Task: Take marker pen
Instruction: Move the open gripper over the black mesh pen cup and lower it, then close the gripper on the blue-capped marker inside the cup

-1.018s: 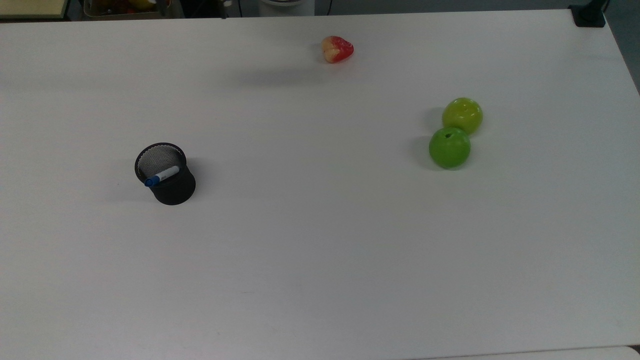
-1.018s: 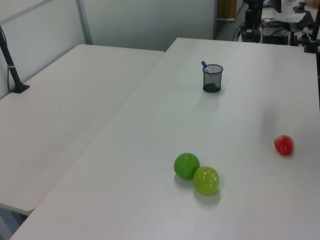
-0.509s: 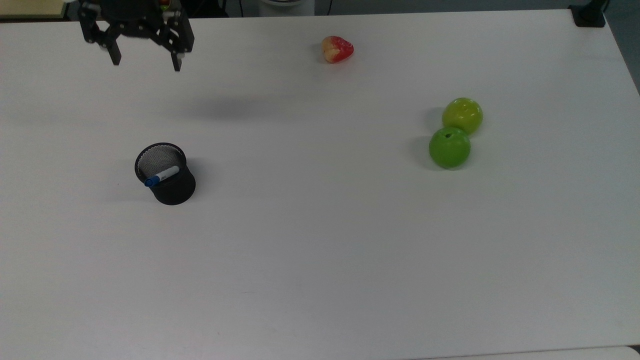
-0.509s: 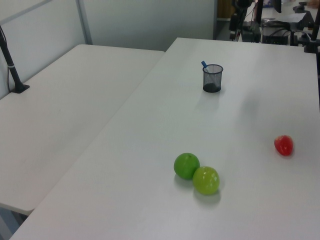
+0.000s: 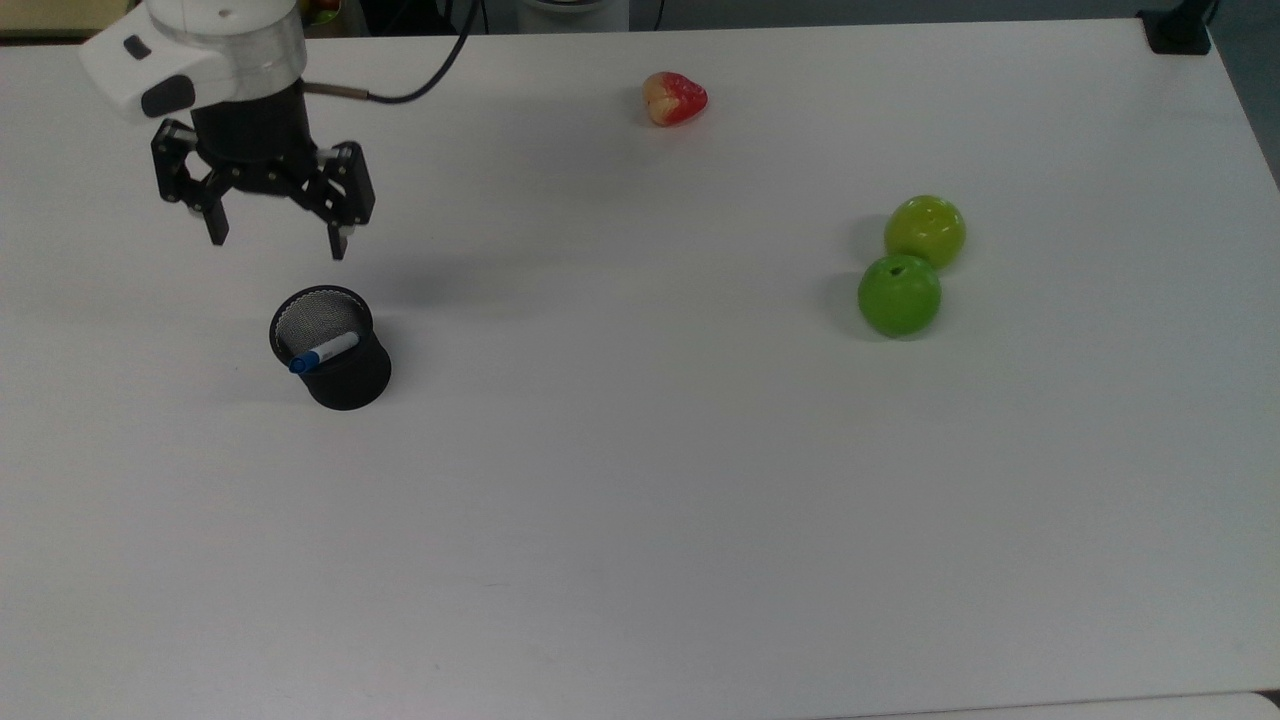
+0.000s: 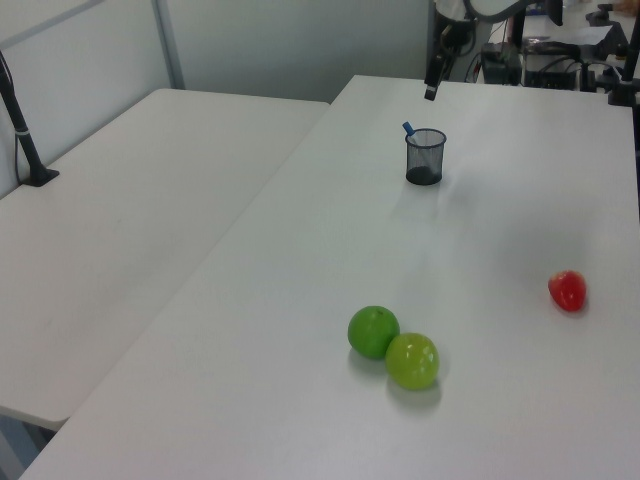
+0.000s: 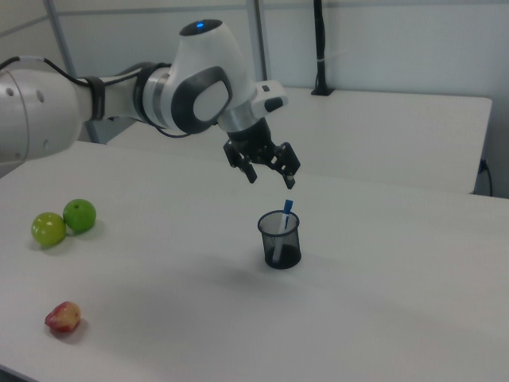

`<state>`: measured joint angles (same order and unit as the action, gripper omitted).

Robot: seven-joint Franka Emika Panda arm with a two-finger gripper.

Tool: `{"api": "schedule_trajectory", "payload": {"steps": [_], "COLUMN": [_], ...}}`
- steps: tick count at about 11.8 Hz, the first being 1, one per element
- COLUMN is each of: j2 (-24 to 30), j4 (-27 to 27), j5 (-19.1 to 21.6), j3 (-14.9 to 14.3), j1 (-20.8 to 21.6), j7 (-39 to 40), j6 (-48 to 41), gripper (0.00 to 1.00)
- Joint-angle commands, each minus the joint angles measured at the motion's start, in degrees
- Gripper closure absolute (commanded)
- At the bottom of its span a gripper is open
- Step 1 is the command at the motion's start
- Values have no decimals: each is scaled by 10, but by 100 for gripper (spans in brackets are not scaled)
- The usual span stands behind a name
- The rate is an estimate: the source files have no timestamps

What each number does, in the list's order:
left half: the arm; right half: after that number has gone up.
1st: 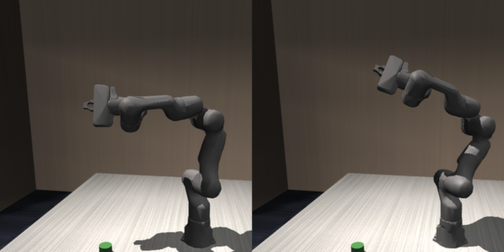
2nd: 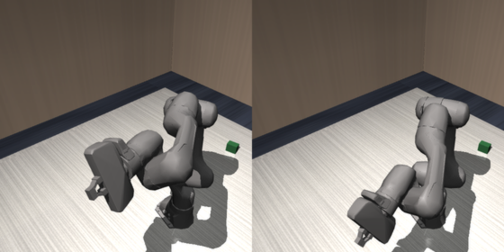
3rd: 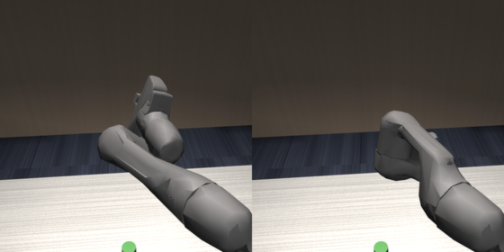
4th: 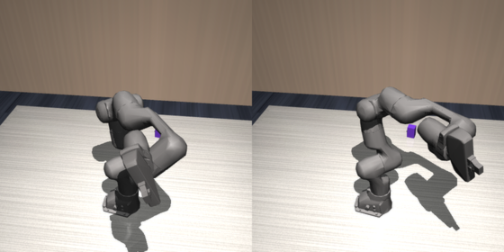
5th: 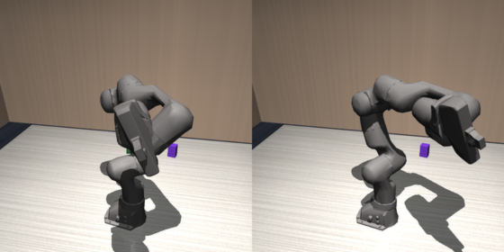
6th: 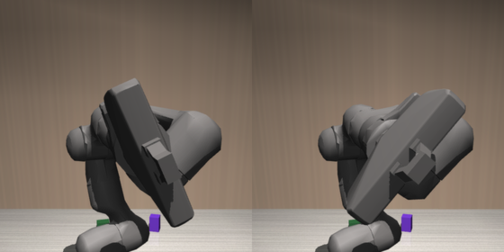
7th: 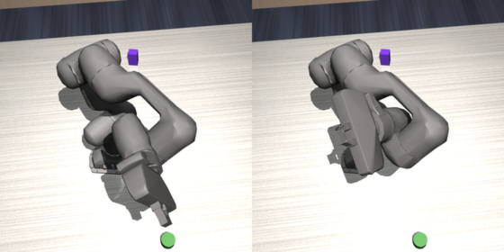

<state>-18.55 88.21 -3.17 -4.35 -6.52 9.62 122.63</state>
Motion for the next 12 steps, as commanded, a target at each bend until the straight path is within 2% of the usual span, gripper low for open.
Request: {"api": "schedule_trajectory", "payload": {"steps": [1,4,8,10,12], "j2": [-37,-67,-99,-103,-103], "j4": [-7,-1,5,5,5], "j5": [2,3,3,3,3], "j3": [4,4,5,5,5], "j1": [-5,-5,-3,-2,-2], "j7": [-45,-72,-92,-92,-92], "j6": [73,127,178,179,179], "gripper": [0,0,8,24,48]}}
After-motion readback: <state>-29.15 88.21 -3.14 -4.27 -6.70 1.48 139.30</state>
